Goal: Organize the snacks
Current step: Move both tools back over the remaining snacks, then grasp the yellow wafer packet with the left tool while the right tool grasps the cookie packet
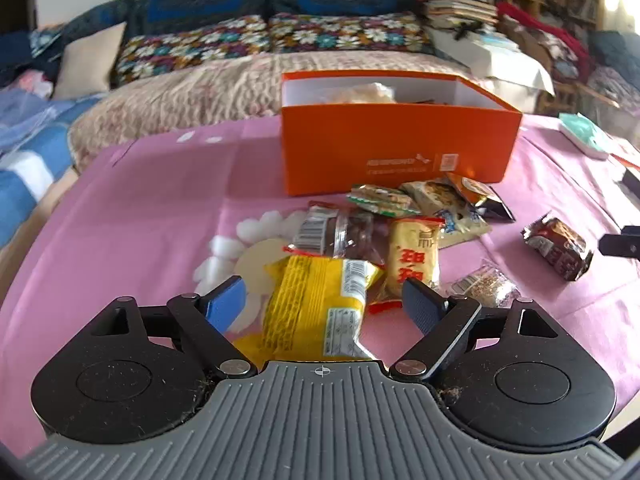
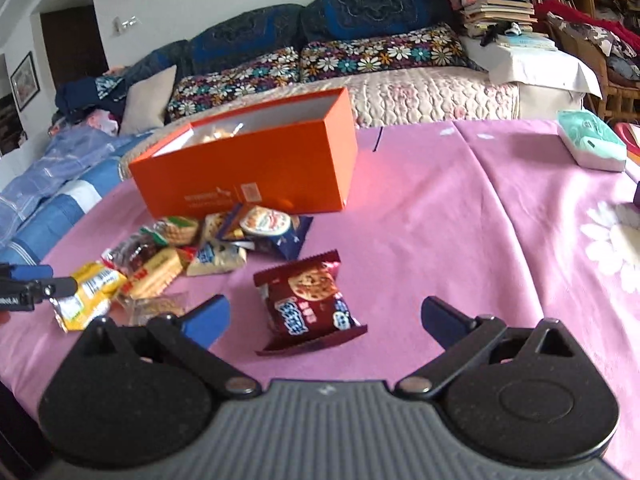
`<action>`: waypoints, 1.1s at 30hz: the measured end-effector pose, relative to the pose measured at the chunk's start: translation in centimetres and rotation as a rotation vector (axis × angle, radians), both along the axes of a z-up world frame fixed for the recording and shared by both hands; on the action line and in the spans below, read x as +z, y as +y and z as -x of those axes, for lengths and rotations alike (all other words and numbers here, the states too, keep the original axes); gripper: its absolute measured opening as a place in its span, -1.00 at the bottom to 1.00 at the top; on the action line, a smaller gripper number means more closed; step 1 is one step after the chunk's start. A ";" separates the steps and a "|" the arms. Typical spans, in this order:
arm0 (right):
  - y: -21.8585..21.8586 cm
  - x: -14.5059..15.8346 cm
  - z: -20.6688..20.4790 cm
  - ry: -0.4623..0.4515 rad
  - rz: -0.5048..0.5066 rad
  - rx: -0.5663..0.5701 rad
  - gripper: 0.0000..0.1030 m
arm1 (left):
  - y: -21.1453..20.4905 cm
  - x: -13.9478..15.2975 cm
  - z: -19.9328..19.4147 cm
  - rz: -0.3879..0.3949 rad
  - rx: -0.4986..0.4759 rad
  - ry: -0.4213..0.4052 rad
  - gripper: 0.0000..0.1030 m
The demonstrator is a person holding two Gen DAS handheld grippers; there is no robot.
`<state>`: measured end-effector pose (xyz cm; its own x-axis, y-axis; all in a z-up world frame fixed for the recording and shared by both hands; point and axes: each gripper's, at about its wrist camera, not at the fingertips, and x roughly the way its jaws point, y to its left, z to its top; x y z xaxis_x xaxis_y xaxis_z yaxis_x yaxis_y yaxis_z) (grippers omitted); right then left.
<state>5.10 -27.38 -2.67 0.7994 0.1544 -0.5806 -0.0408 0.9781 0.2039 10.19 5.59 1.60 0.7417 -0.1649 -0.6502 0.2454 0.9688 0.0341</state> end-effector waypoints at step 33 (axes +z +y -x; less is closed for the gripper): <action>3.9 -2.3 -0.3 0.067 0.189 0.125 0.38 | 1.4 -3.8 0.4 -0.039 -0.015 0.139 -0.08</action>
